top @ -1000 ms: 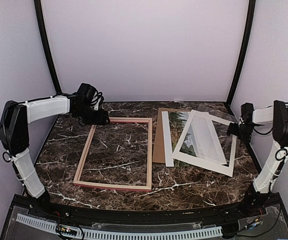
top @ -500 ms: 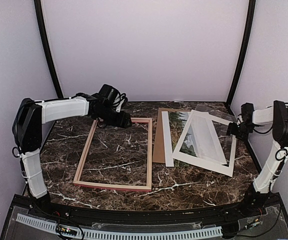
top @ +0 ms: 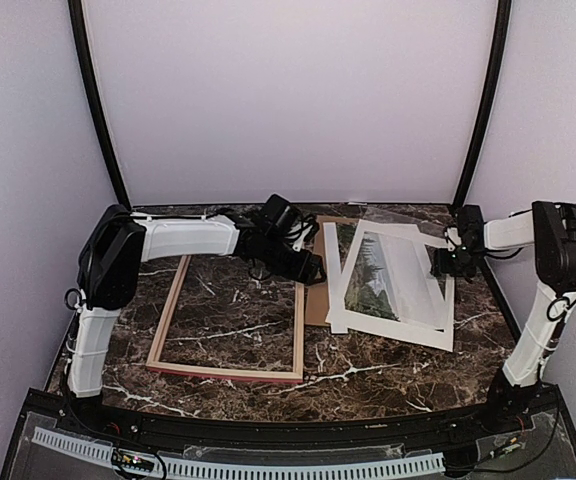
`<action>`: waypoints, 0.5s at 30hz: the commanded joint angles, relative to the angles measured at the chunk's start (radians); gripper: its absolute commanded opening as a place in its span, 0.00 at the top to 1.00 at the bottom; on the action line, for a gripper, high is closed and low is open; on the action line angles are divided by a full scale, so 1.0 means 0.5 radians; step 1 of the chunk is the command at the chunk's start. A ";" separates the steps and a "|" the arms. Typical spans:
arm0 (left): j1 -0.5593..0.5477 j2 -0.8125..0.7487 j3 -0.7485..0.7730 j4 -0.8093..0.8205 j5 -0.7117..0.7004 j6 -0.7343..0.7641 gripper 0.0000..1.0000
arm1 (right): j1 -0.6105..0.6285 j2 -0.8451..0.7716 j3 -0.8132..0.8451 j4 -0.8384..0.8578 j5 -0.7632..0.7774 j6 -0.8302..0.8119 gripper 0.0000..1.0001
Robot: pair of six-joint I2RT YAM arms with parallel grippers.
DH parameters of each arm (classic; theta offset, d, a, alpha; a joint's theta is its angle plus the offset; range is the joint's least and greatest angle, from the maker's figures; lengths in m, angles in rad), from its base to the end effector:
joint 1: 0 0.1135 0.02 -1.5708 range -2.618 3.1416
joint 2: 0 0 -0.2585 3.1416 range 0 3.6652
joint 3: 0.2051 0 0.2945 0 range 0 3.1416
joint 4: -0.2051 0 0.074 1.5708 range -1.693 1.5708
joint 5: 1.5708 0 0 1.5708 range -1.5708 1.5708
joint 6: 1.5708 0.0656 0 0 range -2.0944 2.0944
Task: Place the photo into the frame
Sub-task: Pick up the glass panel from the mat board.
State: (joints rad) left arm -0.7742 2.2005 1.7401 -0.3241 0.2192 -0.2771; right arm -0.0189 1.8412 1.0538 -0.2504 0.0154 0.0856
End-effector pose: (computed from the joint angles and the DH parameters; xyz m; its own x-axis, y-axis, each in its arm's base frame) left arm 0.3868 -0.3981 0.1505 -0.7026 0.3136 -0.6387 0.6240 0.7029 -0.3414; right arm 0.4059 -0.0087 0.0804 -0.8557 0.1017 -0.5074 0.1003 0.9945 0.0302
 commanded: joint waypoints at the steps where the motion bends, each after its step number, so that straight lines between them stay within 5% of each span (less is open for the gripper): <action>1: -0.025 0.055 0.086 0.145 0.124 -0.178 0.20 | 0.156 0.066 -0.078 -0.099 -0.152 -0.125 0.30; 10: -0.051 0.287 0.378 0.079 0.134 -0.285 0.16 | 0.277 -0.077 -0.116 -0.096 -0.287 -0.207 0.33; 15: -0.053 0.324 0.412 0.036 -0.052 -0.344 0.16 | 0.273 -0.189 -0.090 -0.134 -0.182 -0.067 0.27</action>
State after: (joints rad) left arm -0.7925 2.3596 1.9163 -0.2798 0.2535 -0.4164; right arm 0.1116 1.7962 1.0145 -0.2623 -0.0799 0.0132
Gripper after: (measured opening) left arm 0.837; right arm 0.708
